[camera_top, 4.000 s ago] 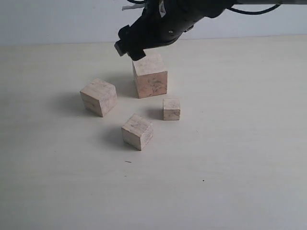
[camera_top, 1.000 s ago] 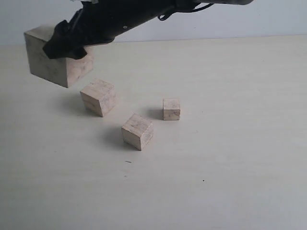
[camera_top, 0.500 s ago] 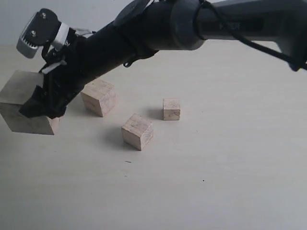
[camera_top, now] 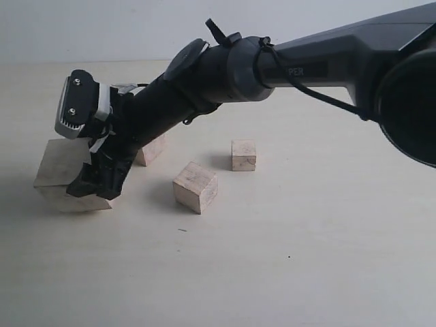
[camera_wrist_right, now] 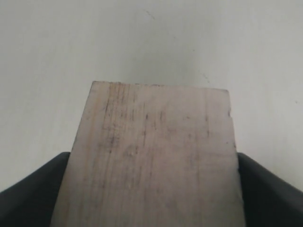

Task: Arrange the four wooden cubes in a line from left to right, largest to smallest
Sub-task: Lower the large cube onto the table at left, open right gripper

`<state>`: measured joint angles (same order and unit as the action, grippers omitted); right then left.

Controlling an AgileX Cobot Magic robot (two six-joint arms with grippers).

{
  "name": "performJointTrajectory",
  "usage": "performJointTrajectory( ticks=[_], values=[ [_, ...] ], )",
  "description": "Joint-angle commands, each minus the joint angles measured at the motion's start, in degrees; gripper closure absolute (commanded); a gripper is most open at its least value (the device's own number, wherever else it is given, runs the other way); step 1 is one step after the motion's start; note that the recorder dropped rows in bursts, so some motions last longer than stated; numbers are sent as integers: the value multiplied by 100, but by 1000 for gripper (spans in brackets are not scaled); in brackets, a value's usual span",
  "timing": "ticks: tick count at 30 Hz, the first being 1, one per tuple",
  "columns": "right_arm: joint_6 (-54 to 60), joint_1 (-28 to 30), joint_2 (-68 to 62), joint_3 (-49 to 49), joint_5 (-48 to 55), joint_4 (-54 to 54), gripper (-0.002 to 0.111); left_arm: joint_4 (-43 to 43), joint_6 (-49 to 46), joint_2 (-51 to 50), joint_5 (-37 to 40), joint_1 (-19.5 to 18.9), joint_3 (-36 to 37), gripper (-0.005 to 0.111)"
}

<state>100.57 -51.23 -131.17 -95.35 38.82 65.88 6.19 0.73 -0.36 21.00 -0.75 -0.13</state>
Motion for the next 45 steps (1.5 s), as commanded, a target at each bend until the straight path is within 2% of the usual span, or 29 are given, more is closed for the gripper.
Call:
performJointTrajectory(
  ticks=[1,16,23,45],
  values=[
    [83,207,14,-60,-225,83,108,-6,2,36,-31,38,13,107],
    [83,926,14,-60,-108,83,108,-6,2,36,-31,38,13,107],
    [597,940,14,-60,522,83,108,-6,2,36,-31,38,13,107],
    [588,928,-224,-60,696,93,107,-6,2,36,-31,38,13,107]
  ],
)
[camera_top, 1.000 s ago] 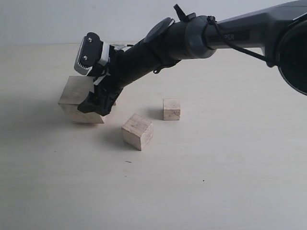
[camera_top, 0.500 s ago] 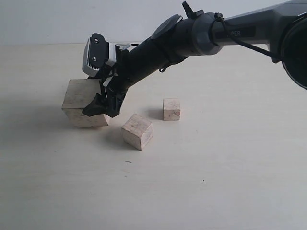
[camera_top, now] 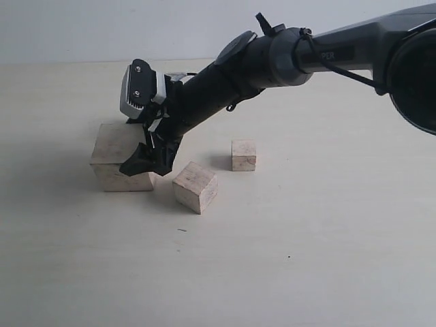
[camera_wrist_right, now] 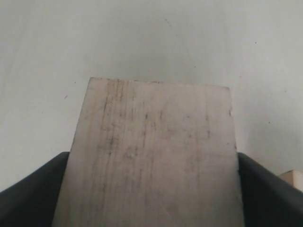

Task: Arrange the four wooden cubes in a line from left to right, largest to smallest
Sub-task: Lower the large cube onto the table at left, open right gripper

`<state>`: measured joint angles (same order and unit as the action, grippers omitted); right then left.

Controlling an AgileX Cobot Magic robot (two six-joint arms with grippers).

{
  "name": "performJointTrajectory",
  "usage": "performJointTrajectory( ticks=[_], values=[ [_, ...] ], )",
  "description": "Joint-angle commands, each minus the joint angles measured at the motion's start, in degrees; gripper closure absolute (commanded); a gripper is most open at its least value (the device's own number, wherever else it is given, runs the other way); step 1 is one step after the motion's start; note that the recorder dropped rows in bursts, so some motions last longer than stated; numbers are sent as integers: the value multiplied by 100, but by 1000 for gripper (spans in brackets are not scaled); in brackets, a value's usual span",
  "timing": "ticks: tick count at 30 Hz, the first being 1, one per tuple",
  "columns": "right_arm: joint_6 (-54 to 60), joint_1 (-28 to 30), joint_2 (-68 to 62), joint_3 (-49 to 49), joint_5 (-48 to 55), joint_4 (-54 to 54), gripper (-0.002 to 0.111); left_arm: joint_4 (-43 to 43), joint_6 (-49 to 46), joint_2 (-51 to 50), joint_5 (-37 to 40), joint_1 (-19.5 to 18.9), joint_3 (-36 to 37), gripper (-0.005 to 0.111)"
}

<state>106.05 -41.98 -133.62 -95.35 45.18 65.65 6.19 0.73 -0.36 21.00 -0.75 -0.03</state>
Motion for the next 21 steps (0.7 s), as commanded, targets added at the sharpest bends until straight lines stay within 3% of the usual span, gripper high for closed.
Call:
performJointTrajectory(
  ticks=[1,6,16,21],
  values=[
    [39,3,17,-60,60,117,106,-6,2,36,-31,38,3,107],
    [39,3,17,-60,35,117,87,-6,2,36,-31,38,3,107],
    [50,3,27,-60,-20,141,20,-6,2,36,-31,38,3,107],
    [76,3,101,-60,-95,257,5,-6,2,36,-31,38,3,107]
  ],
)
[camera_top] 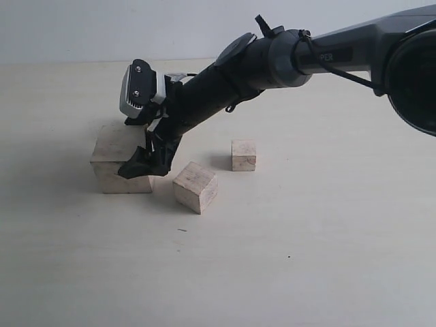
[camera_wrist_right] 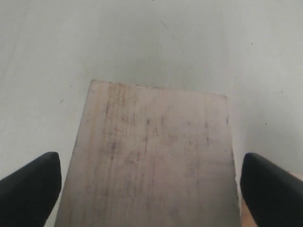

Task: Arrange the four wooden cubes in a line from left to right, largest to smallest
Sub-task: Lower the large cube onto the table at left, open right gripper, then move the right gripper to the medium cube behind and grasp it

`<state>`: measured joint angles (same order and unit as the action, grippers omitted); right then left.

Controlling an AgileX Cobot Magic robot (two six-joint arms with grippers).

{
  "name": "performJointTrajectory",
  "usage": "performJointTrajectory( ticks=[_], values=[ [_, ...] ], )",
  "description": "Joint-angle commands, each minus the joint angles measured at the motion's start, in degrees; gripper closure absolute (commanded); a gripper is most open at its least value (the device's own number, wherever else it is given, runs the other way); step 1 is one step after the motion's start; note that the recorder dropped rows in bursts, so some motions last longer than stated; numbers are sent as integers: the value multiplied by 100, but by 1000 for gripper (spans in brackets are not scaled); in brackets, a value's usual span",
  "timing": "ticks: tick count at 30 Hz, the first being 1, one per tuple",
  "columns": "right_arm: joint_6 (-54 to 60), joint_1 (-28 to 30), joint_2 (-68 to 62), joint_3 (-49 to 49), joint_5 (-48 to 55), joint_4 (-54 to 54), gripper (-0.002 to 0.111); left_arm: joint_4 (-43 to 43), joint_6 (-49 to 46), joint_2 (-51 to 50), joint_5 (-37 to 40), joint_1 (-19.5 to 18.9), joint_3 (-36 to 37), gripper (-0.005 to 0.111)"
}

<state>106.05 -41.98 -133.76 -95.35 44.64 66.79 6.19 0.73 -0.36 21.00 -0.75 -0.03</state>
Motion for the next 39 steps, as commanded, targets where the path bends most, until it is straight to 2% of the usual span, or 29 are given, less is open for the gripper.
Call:
performJointTrajectory(
  ticks=[1,11,14,18,20,28,31,34,39],
  values=[
    [91,3,146,-60,-41,181,5,-6,2,36,-31,38,3,107],
    [-64,3,805,-60,-196,273,6,-6,-8,36,-31,38,3,107],
    [-680,3,1044,-60,-868,356,6,-6,-8,36,-31,38,3,107],
    [-1792,17,1164,-60,-2412,356,6,-6,-8,36,-31,38,3,107],
    [-1874,68,1164,-60,-2637,356,6,-6,-8,36,-31,38,3,107],
    [-1873,221,1026,-60,-2608,306,8,-6,-8,36,-31,38,3,107],
    [-1740,308,978,-60,-2366,-18,15,-6,-8,36,-31,38,3,107],
    [-1250,481,963,-60,-2007,-16,26,-6,-8,36,-31,38,3,107],
    [-1191,744,887,-60,-1659,319,30,-6,-8,36,-31,38,3,107]
  ],
)
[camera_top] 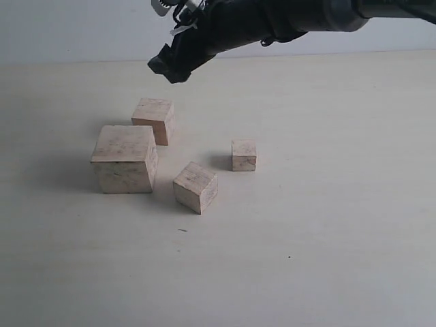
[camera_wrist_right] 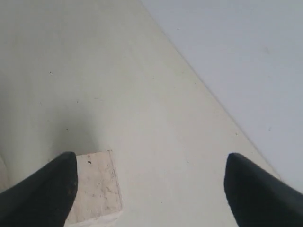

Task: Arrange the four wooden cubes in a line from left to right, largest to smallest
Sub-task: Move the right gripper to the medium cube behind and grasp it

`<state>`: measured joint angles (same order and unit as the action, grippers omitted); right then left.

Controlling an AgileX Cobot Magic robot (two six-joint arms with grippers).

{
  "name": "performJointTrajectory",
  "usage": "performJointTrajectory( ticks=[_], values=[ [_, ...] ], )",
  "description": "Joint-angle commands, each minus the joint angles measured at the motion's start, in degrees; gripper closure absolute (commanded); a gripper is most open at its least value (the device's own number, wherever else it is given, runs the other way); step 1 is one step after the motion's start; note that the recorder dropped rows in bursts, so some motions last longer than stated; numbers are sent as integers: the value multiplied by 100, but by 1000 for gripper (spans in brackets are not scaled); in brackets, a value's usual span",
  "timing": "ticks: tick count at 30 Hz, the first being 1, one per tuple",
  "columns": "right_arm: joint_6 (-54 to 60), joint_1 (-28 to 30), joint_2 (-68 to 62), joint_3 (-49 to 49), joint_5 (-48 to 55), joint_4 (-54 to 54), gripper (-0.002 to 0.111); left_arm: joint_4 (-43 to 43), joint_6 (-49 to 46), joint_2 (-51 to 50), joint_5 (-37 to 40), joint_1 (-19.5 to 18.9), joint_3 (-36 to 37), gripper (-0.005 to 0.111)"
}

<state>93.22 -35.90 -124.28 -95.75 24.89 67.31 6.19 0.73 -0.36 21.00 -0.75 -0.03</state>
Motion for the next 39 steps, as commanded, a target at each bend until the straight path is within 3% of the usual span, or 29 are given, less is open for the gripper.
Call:
performJointTrajectory(
  ticks=[1,15,21,28,39],
  values=[
    [226,136,-71,-20,457,276,30,-6,-8,36,-31,38,3,107],
    [2487,136,-721,-9,1587,1136,30,-6,-8,36,-31,38,3,107],
    [2520,339,-789,-9,1567,1218,30,-6,-8,36,-31,38,3,107],
    [2766,759,-960,-9,2133,2136,30,-6,-8,36,-31,38,3,107],
    [2755,788,-1201,-19,2723,2202,30,-6,-8,36,-31,38,3,107]
  ],
)
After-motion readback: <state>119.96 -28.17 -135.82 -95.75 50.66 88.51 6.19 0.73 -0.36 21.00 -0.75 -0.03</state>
